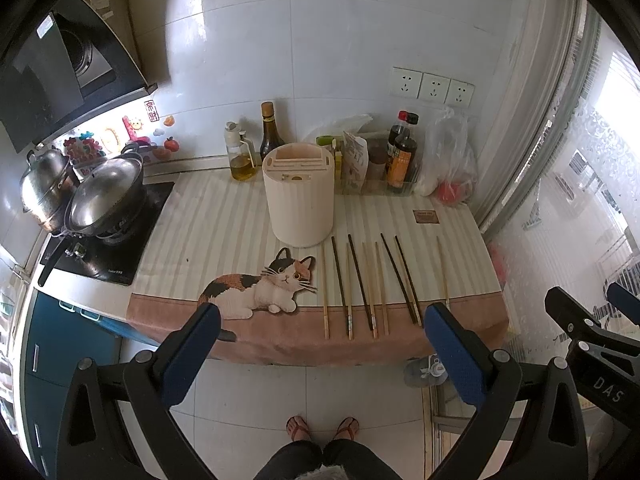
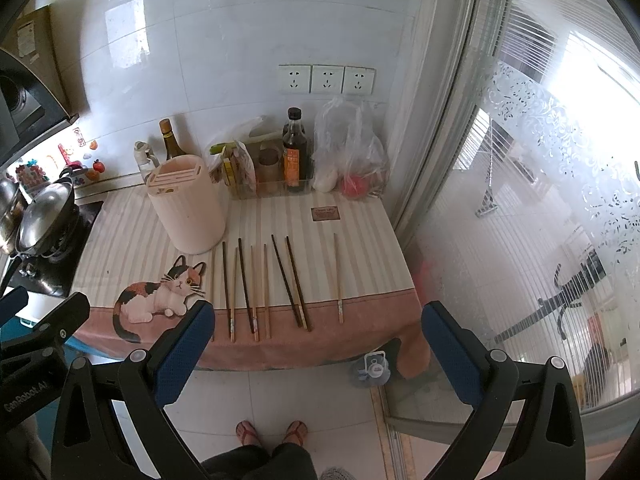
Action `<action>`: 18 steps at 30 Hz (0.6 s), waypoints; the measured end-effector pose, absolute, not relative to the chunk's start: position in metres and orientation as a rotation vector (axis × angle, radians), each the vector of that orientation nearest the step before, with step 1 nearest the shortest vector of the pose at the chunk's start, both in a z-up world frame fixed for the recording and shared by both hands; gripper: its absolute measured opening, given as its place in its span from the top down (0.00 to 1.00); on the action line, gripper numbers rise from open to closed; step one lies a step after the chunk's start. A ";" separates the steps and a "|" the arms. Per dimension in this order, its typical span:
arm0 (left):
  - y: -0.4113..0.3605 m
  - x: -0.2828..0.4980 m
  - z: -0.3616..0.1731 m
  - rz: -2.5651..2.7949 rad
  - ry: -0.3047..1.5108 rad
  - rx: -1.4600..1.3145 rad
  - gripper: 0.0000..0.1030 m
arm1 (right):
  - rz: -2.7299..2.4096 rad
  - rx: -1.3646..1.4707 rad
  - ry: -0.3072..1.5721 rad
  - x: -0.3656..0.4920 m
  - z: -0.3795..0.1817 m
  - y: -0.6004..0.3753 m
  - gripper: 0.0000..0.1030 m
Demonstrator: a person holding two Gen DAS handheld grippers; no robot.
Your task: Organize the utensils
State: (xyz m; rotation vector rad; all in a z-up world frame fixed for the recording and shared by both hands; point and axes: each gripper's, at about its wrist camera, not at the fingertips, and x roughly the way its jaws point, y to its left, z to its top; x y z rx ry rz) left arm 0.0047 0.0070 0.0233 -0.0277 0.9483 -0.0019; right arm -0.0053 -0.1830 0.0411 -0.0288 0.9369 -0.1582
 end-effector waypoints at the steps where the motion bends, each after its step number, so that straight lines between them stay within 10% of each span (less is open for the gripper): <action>1: 0.007 0.005 0.024 -0.002 0.948 -0.029 0.00 | -0.159 -0.028 0.937 -0.004 0.043 -0.183 0.00; 18: 0.041 0.085 -0.040 0.098 0.929 -0.003 0.00 | -0.195 0.164 0.882 0.048 -0.024 -0.207 0.00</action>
